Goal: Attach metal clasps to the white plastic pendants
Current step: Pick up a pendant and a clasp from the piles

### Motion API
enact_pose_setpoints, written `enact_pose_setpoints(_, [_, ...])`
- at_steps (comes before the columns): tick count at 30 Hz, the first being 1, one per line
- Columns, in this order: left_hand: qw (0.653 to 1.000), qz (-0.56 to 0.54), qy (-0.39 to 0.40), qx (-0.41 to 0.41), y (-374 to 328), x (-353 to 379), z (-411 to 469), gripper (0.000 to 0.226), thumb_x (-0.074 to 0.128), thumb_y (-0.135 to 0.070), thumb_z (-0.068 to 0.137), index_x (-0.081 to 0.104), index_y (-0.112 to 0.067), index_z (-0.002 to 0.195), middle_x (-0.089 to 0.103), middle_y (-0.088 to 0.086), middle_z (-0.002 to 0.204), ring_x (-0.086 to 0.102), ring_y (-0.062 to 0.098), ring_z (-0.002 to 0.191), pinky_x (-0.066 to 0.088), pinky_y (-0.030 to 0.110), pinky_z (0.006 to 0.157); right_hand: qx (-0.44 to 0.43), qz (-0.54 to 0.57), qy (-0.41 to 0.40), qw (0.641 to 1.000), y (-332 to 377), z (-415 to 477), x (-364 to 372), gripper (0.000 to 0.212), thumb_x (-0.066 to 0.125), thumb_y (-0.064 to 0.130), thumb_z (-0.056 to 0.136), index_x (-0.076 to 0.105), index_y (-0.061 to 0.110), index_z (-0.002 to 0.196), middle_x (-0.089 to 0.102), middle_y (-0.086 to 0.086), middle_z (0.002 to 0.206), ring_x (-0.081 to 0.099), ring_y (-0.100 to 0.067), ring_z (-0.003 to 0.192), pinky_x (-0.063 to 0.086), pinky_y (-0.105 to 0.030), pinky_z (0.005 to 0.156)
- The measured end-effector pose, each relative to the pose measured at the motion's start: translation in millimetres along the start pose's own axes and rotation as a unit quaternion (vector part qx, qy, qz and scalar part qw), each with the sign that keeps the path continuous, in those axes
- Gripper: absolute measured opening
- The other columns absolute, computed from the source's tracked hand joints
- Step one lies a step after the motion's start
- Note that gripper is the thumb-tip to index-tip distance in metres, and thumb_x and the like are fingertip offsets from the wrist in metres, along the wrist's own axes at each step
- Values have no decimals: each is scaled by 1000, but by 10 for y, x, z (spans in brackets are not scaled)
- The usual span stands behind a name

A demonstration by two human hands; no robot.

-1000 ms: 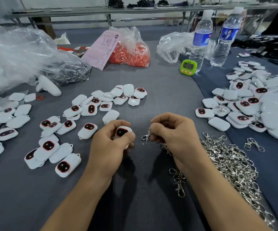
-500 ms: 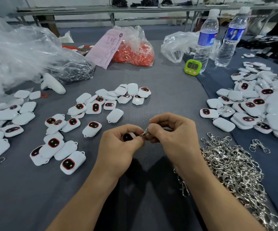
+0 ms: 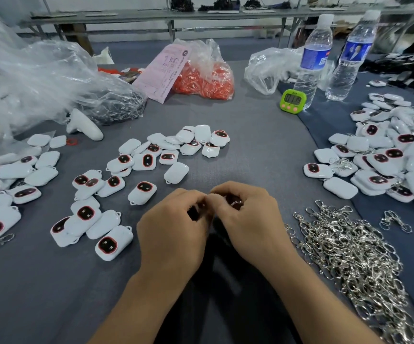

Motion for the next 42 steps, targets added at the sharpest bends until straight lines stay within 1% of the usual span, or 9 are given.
enact_pose_setpoints(6, [996,-68,-17,54,-49,-68,6,38,78,5,61,74,-29,78,66,-18,87,63,4,83,48,23,68,19,45,132,990,23,-12,216,22,65,47,84,76,28,84,73,3,77,67,-16,74,53,-37,68])
enact_pose_setpoints(11, [991,-122,32,39,-11,57,32,41,80,4,64,72,-33,79,56,-23,121,56,-3,112,44,8,80,79,171,150,971,-21,-32,206,16,72,23,92,76,13,80,74,-15,80,66,-15,68,53,-27,63])
enact_pose_setpoints(17, [977,-199,70,39,-60,90,21,39,73,6,70,68,-32,76,54,-25,130,54,-4,121,44,6,85,98,255,221,936,50,-134,254,16,63,16,99,73,4,105,75,-20,103,70,-22,92,57,-38,89])
enact_pose_setpoints(20, [972,-213,82,60,-117,69,-22,34,60,0,67,67,-32,76,53,-26,131,51,-1,127,44,8,89,139,311,278,898,73,-242,368,20,65,23,97,72,6,105,73,-15,99,71,-23,95,58,-38,86])
enact_pose_setpoints(26, [954,-285,-2,-91,213,7,92,16,79,-15,73,73,-30,76,67,-20,115,65,-7,90,47,9,75,246,472,268,803,48,-255,558,35,68,38,87,81,12,108,75,-7,104,72,-15,85,61,-30,73])
enact_pose_setpoints(28, [915,-364,-36,-170,395,-34,131,14,82,-14,77,76,-26,77,75,-10,93,69,4,82,52,21,75,258,474,218,813,-26,-196,513,31,72,30,85,79,10,108,73,-12,106,70,-20,83,60,-30,69])
enact_pose_setpoints(31, [883,-411,-1,-228,485,-10,152,14,82,-13,79,80,-27,77,76,-3,79,68,11,73,54,30,78,240,409,108,874,-158,-81,300,5,70,7,91,72,11,93,68,-10,92,66,-17,72,57,-25,60])
enact_pose_setpoints(35, [885,-398,96,-222,376,158,130,14,75,-11,85,82,-22,80,77,2,79,68,13,70,54,34,82,194,387,32,901,-192,-26,112,30,73,-3,85,51,17,80,59,-5,75,61,-19,65,52,-24,54])
enact_pose_setpoints(42, [897,-381,115,-191,300,208,113,20,76,-6,83,82,-25,80,78,2,80,73,12,74,55,17,70,90,199,56,974,-61,-15,40,10,80,8,82,80,18,80,73,5,67,61,-2,57,46,-17,55])
Point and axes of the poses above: each hand's wrist, its own z-axis towards the middle knuckle, its own x-axis out of the palm, y = z × x, the point moved 8 cm from there along z, towards the middle knuckle
